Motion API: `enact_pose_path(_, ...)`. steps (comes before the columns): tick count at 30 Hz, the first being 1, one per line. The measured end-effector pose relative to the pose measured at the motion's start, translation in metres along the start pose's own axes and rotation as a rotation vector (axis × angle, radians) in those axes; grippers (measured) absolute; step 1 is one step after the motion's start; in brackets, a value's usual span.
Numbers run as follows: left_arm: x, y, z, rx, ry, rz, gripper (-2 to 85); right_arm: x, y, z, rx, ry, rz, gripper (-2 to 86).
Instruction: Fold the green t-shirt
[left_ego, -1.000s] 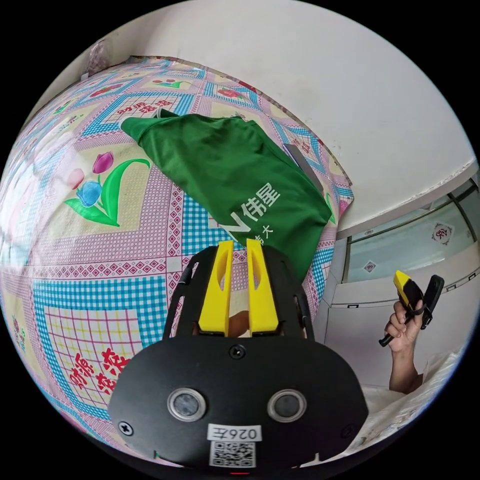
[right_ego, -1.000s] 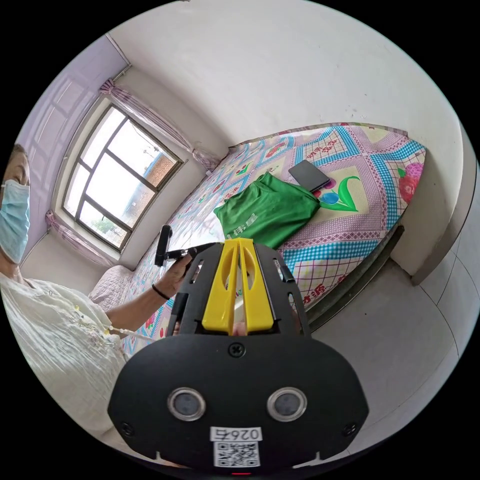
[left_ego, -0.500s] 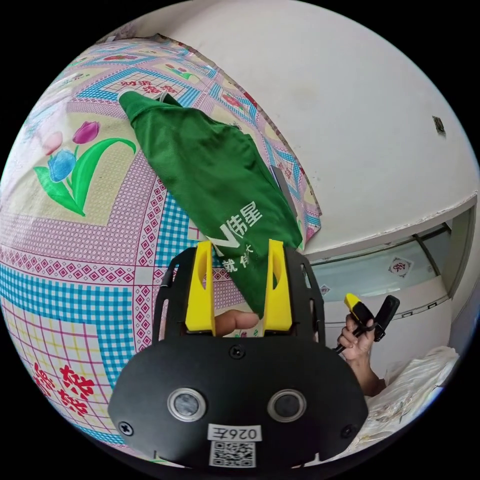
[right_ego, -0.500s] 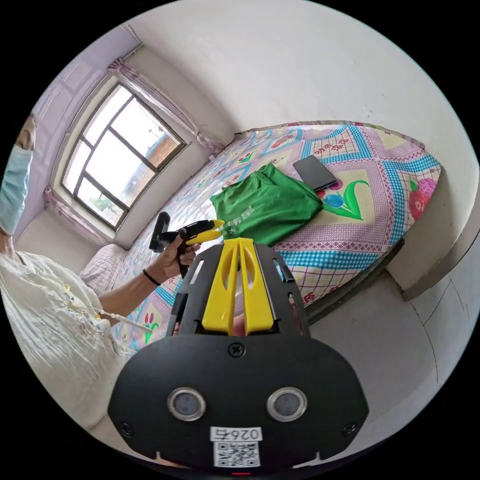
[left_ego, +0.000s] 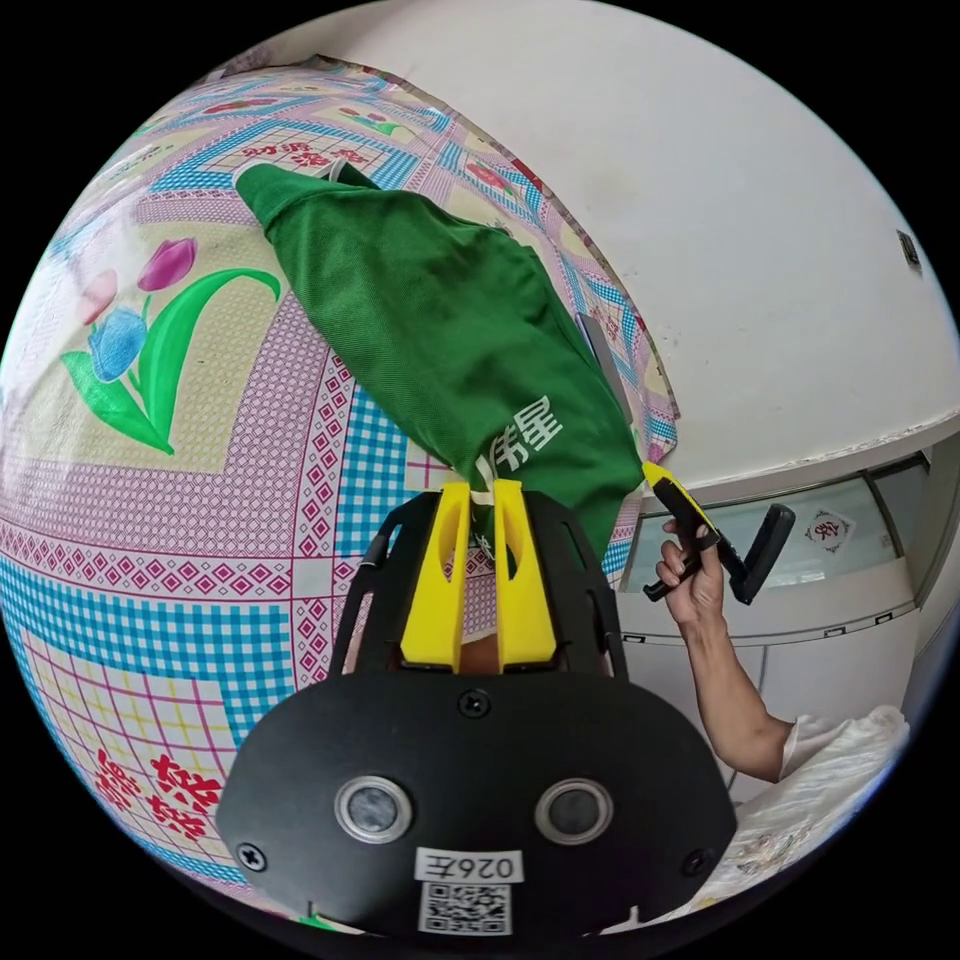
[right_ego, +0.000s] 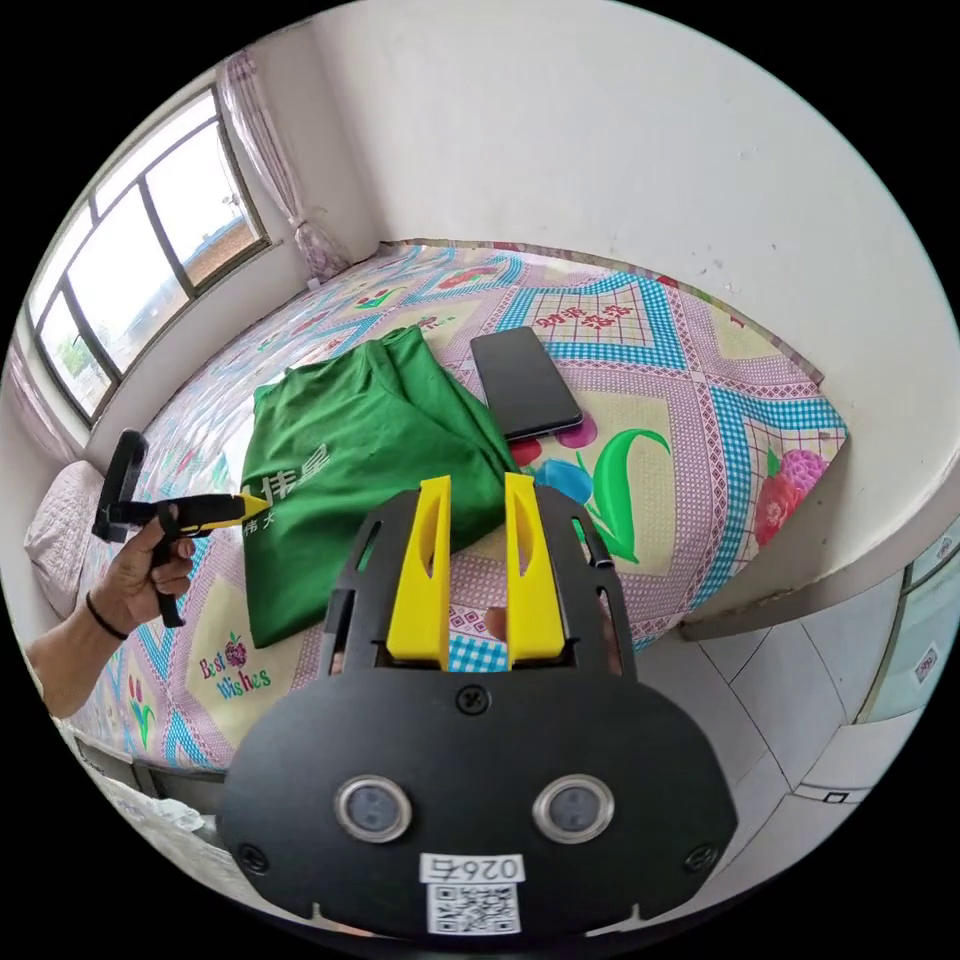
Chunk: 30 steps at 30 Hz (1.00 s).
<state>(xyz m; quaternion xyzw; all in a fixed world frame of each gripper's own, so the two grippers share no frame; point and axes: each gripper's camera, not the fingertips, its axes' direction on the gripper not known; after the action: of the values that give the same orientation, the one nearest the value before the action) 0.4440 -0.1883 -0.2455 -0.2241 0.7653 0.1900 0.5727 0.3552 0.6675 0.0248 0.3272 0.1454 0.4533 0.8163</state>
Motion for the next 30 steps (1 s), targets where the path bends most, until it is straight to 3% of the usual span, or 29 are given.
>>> enact_pose_path(8,-0.011,0.013,-0.019,0.018,-0.003,0.007,2.1,0.037,-0.026,0.047,-0.120,-0.123,0.045,-0.3)
enact_pose_path(14,-0.055,0.048,-0.077,0.088,-0.018,-0.081,1.4,0.027,-0.014,0.064,-0.216,-0.344,0.059,-0.8)
enact_pose_path(19,-0.114,0.114,-0.156,0.146,-0.107,-0.204,1.3,-0.033,0.003,0.098,-0.325,-0.555,0.040,-0.8)
enact_pose_path(30,-0.219,0.308,-0.316,0.278,-0.228,-0.488,1.4,-0.221,0.062,0.140,-0.521,-0.723,-0.260,-0.7)
